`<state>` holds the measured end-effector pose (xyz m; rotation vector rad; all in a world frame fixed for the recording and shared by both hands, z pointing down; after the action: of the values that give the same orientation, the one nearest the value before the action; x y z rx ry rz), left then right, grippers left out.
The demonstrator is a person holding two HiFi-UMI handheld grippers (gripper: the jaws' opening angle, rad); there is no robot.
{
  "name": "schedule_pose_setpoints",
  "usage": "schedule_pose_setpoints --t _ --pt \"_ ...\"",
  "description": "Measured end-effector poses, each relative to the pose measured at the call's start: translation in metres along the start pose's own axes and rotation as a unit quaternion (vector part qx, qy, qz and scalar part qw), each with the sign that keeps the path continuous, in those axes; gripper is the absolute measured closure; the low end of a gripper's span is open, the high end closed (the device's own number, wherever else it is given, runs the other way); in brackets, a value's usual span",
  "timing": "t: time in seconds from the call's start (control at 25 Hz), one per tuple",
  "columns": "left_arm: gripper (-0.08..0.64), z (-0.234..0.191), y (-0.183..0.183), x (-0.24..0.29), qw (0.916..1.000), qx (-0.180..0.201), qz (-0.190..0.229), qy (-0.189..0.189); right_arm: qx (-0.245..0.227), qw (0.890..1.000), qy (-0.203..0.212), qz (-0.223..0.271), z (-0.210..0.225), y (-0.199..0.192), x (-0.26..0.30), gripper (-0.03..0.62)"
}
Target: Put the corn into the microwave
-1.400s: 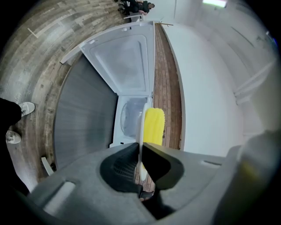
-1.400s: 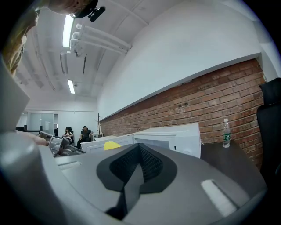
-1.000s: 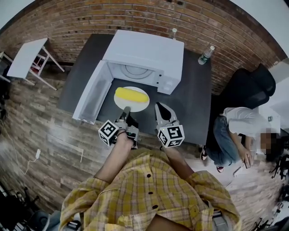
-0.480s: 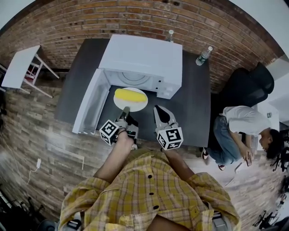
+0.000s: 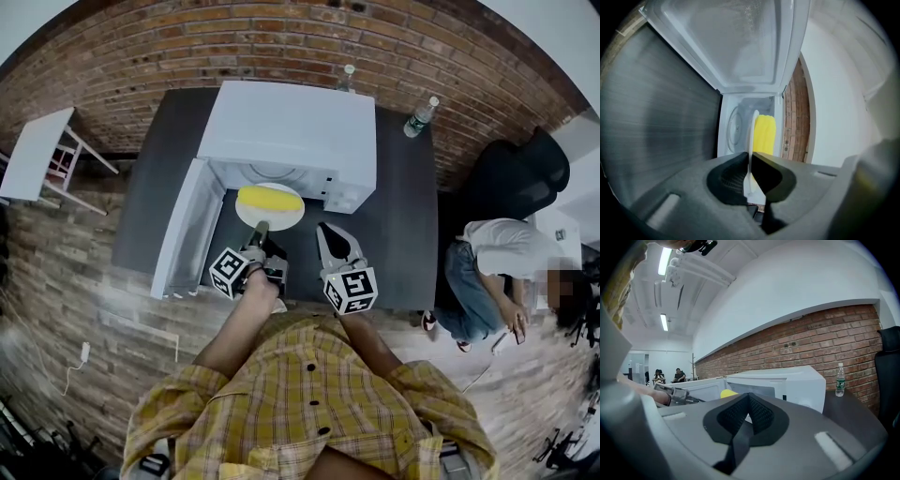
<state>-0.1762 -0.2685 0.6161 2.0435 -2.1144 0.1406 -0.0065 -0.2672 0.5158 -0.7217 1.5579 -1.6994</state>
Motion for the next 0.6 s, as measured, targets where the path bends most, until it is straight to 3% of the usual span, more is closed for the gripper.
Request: schedule_pose_setpoints --t 0.6 --pt "0.535 -0.036 0.006 0.06 0.9998 -0.002 0.011 0.019 -0.007 1.0 0.007 -0.018 -0.003 -0.009 0.011 0.589"
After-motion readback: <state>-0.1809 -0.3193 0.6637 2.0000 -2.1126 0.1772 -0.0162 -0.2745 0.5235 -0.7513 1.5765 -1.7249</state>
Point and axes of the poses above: the fingertips, and each gripper's own axes: x forward along the fingers, z to its right, y out of its top, the point moved 4 cm from there along -x, backward along the fingers, and after that the axes turned 13 degrees about z, right-handed, at the moved point
